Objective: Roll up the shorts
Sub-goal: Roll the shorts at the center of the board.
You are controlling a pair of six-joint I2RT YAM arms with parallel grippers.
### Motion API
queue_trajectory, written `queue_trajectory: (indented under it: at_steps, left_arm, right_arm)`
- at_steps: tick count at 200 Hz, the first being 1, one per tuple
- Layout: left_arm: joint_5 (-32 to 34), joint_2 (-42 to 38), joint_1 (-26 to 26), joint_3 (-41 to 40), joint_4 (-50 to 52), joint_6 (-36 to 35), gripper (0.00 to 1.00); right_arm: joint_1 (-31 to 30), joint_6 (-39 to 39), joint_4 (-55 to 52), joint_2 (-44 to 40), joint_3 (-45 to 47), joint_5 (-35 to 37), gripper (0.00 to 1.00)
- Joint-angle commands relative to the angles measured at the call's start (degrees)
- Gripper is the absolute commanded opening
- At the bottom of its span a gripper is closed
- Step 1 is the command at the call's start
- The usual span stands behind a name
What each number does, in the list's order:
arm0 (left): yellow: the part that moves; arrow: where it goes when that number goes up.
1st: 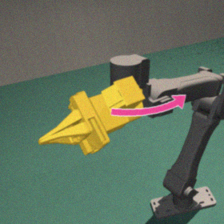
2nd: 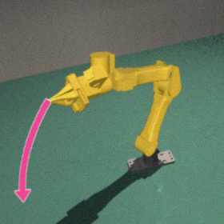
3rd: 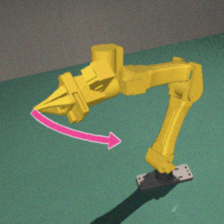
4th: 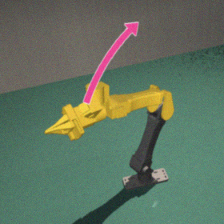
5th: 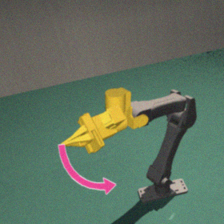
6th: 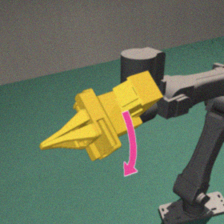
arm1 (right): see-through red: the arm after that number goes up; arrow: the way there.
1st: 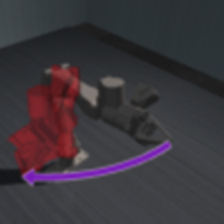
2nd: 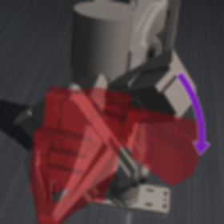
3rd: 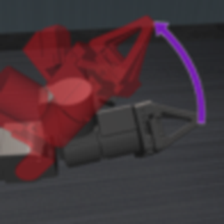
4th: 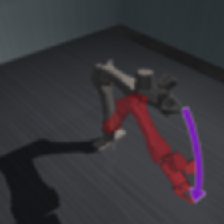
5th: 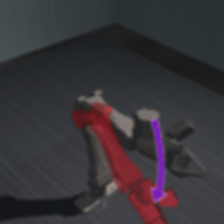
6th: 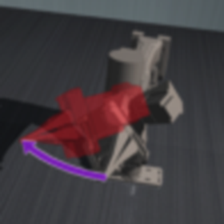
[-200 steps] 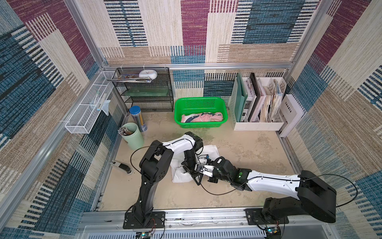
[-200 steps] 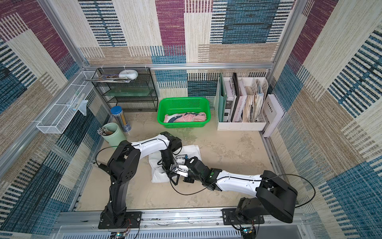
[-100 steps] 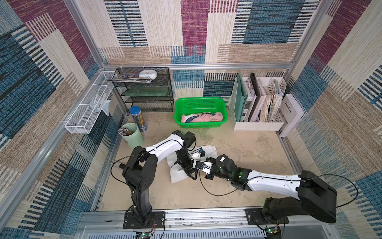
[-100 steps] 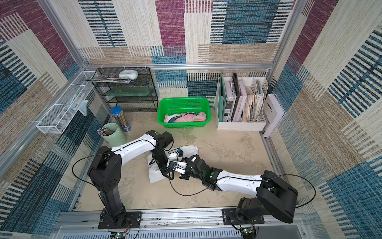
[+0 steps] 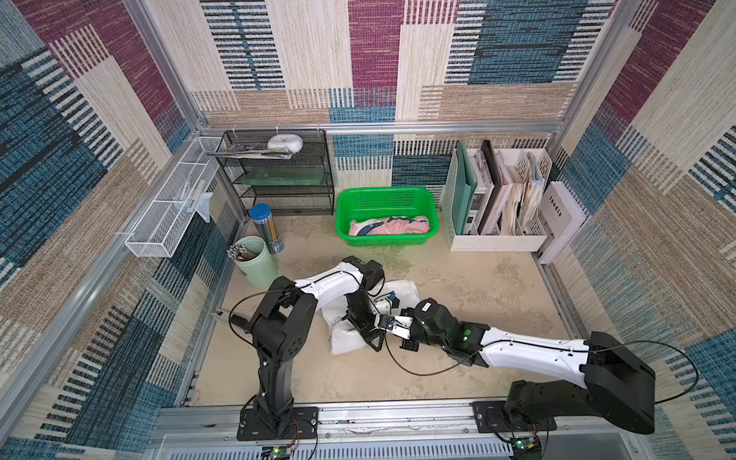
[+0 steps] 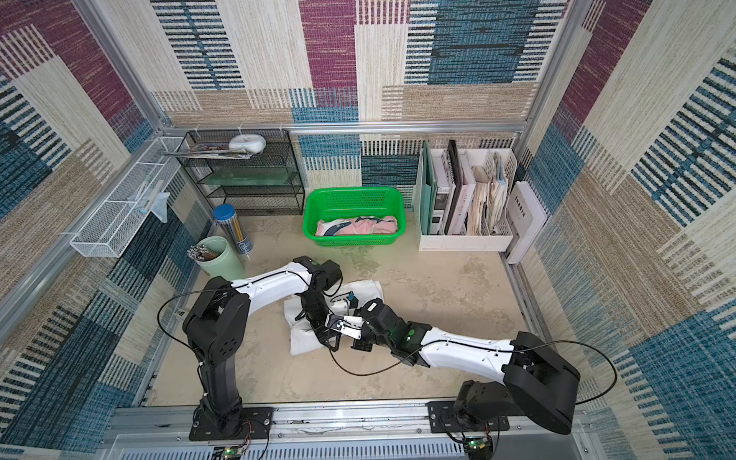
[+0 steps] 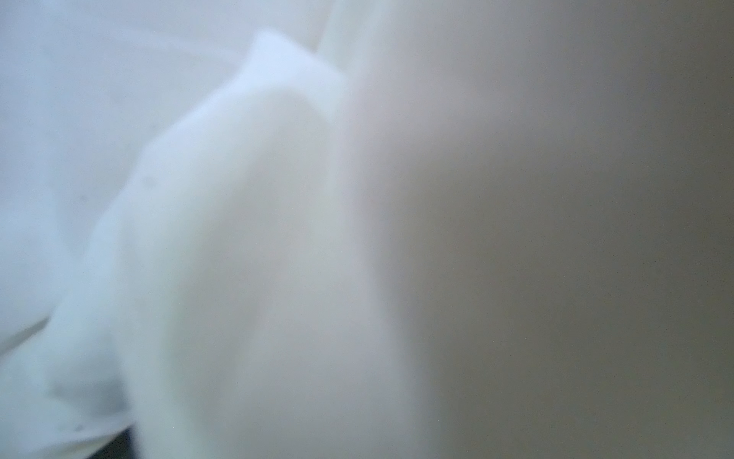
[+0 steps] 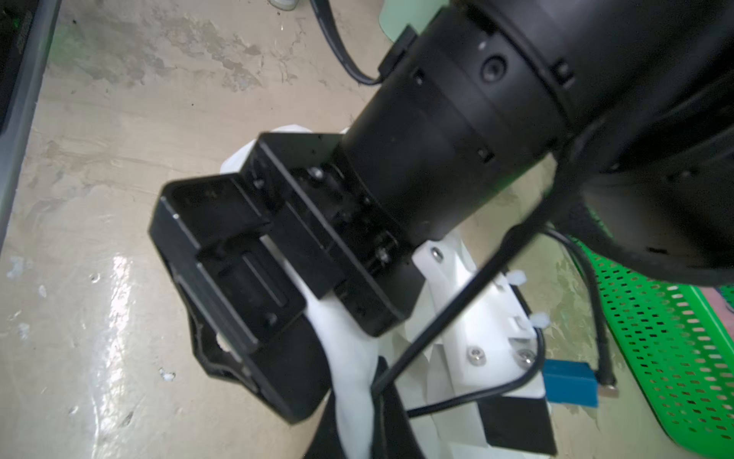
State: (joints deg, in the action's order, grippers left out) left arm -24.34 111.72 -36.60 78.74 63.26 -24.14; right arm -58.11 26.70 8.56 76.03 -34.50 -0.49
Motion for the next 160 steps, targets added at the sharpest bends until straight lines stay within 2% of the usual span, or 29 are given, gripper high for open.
queue_trajectory:
  at_steps: [1, 13, 27, 45, 85, 116, 140, 160]
  left_arm:
    - [4.1, 1.0, -1.1, 0.9, -5.7, 2.9, 1.00]
    - [3.9, 2.1, -1.7, 1.0, -5.8, 3.1, 0.99]
    - [3.8, 3.3, -1.9, 0.8, -6.2, 3.3, 0.97]
    - [3.4, 4.2, -2.0, 0.7, -6.4, 3.4, 0.95]
    - [3.2, 5.3, -2.0, 0.8, -6.4, 3.2, 0.95]
    - [3.1, 5.0, -2.0, 1.1, -6.3, 3.4, 0.95]
    - [2.5, 4.7, -2.0, 1.2, -6.4, 3.3, 0.95]
    - [2.0, 4.5, -2.1, 1.3, -6.4, 3.3, 0.95]
  right_arm:
    - [-0.2, -1.4, -34.1, 1.6, 1.1, -1.9, 0.43]
    - [-0.2, -1.6, -34.0, 1.8, 0.6, -0.7, 0.54]
    - [-0.3, -1.5, -33.9, 1.2, 0.2, 0.4, 0.58]
    - [-0.4, -1.3, -33.3, -0.9, 0.7, 2.6, 0.71]
    - [-0.8, 0.1, -31.6, -10.0, 0.7, 7.1, 0.83]
    - [-0.8, 1.6, -31.7, -13.1, 3.3, 7.8, 0.83]
    - [-0.8, 1.7, -32.1, -11.0, 3.6, 6.4, 0.83]
    - [-0.9, 1.2, -31.3, -8.7, 2.5, 7.9, 0.83]
